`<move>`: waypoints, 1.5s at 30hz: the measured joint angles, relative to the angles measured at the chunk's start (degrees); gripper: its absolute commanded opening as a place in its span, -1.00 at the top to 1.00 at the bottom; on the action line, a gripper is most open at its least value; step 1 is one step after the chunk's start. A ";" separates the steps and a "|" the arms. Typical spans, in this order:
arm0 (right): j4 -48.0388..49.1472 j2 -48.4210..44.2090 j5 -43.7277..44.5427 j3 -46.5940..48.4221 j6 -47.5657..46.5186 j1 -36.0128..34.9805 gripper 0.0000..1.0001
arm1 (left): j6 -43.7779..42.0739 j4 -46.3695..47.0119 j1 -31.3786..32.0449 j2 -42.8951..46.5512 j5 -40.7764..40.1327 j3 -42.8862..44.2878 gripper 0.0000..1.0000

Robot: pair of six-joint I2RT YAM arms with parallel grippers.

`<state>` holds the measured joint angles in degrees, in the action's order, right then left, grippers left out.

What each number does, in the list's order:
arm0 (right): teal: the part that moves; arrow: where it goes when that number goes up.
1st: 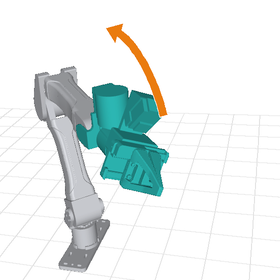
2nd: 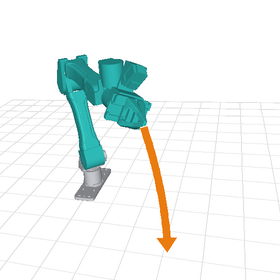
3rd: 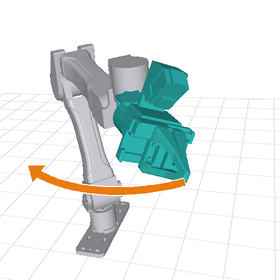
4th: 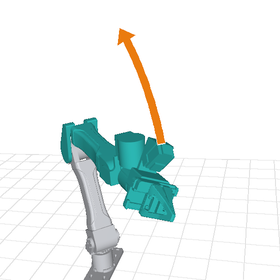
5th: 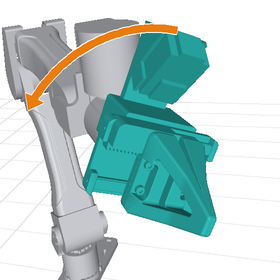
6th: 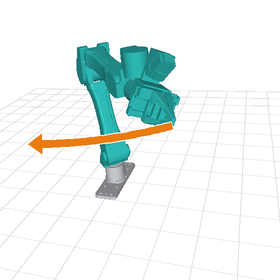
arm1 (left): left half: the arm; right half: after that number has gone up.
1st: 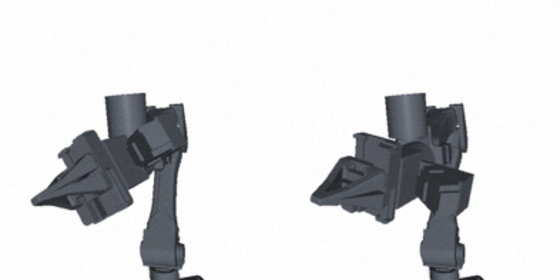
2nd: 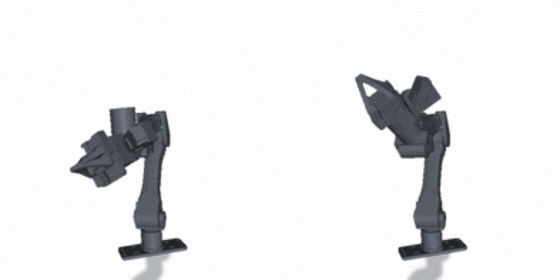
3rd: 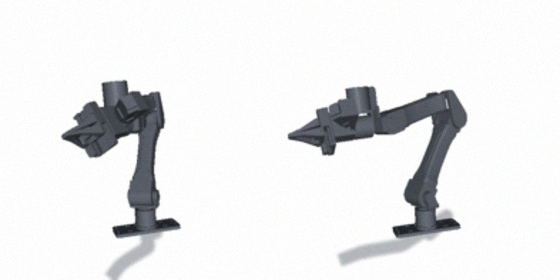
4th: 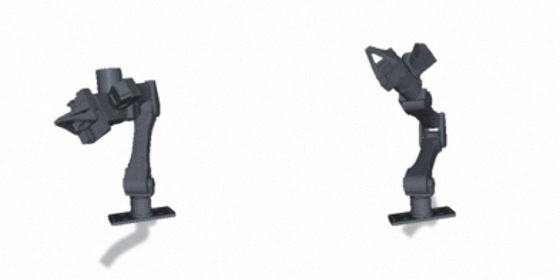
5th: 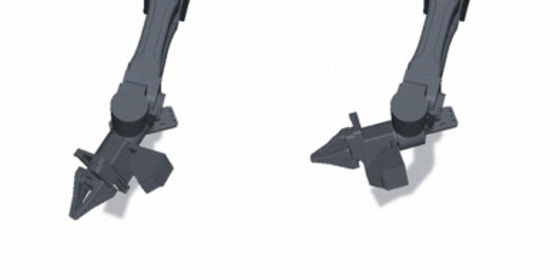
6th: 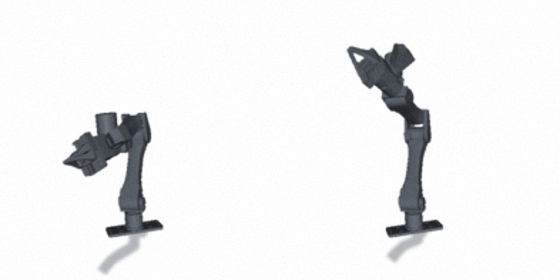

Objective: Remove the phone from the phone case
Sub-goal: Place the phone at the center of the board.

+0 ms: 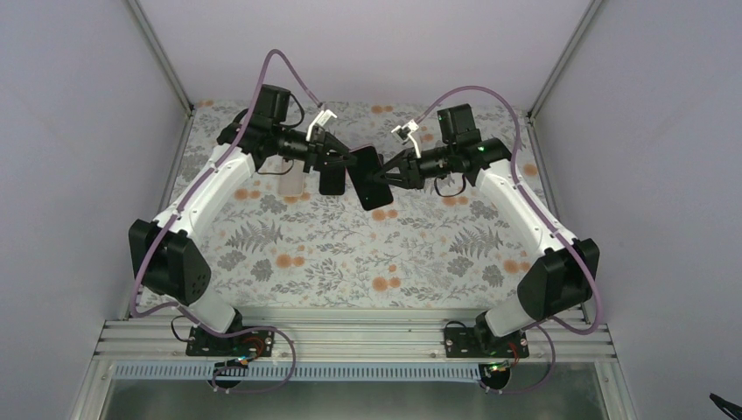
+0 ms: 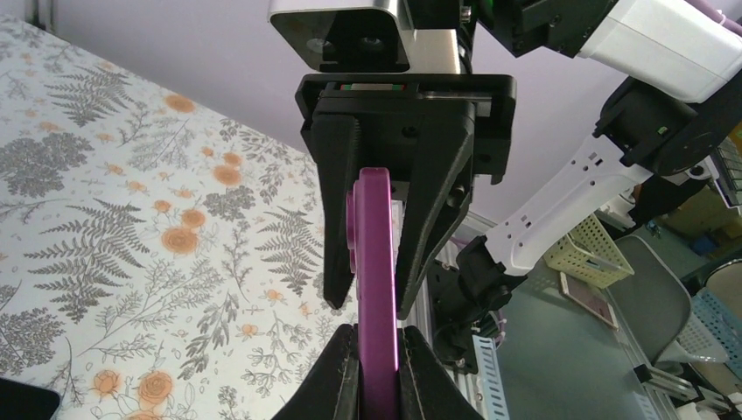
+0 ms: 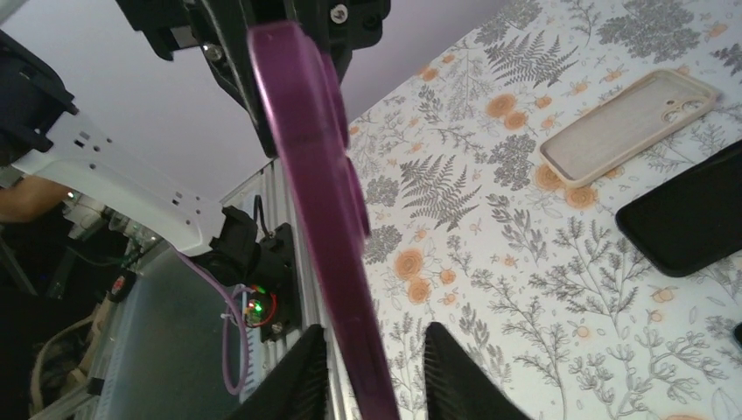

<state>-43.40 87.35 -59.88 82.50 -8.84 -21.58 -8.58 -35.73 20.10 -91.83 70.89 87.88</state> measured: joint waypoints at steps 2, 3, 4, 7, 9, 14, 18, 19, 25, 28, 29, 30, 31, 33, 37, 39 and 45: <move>0.20 0.00 0.04 -0.02 0.39 -0.17 0.88 | 0.00 -0.04 0.13 -0.33 -0.15 0.02 0.95; 0.35 0.00 0.20 -0.04 0.52 -0.17 0.92 | 0.02 -0.07 0.17 -0.52 -0.20 0.13 0.95; 0.35 0.00 -0.24 -0.13 0.07 -0.17 0.92 | 0.00 -0.11 0.17 -0.66 -0.37 0.26 0.94; 0.98 -0.02 -1.40 -0.31 -0.68 -0.15 0.92 | 0.42 -0.55 -0.13 -0.96 0.26 0.81 0.24; 1.66 -0.20 -2.10 -0.81 -0.13 -0.15 0.92 | 0.50 -0.31 -0.04 -1.09 -0.92 1.16 -0.28; 2.19 -0.35 -0.22 -3.69 2.05 1.51 0.92 | 1.22 0.46 -0.04 -1.16 -2.54 1.90 -0.99; 2.23 -0.04 0.57 -4.70 2.99 5.35 0.92 | 2.23 1.05 -0.81 -1.16 -4.98 1.95 -1.00; 2.38 0.17 0.63 -4.70 3.02 6.38 0.92 | 2.43 1.14 -1.11 -1.14 -5.44 1.95 -1.00; 3.28 4.90 1.90 -4.76 3.15 11.61 0.92 | 3.72 2.32 -3.04 -0.85 -8.31 1.84 -1.00; 3.82 9.11 2.67 -4.76 3.65 14.21 0.93 | 4.26 3.02 -3.67 -0.52 -9.01 1.79 -1.00; 4.09 11.06 3.21 -4.76 4.04 15.28 0.92 | 4.52 3.21 -3.89 -0.39 -9.14 1.79 -1.00; 4.31 12.46 3.74 -4.76 4.31 16.04 0.92 | 4.72 3.43 -4.02 -0.24 -9.33 1.79 -1.00; 4.59 14.10 4.24 -4.74 4.57 16.94 0.92 | 4.76 3.63 -4.13 -0.11 -9.46 1.79 -1.00; 5.07 16.98 5.09 -4.59 5.35 18.38 0.92 | 4.94 3.85 -4.24 0.11 -9.60 1.77 -1.00; 6.27 21.86 5.79 -3.26 7.10 20.31 0.92 | 5.22 4.17 -4.42 0.70 -9.73 1.03 -1.00; 6.99 23.98 5.97 -2.21 8.02 20.92 0.92 | 5.40 4.24 -4.50 0.94 -9.77 0.46 -1.00; 9.18 29.24 5.95 1.11 10.91 21.31 0.92 | 6.12 4.63 -4.85 1.05 -9.88 -0.48 -1.00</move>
<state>-34.22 116.60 -53.93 83.61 2.07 -0.27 -2.46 -31.09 15.25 -90.78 61.01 87.39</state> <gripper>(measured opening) 0.052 0.999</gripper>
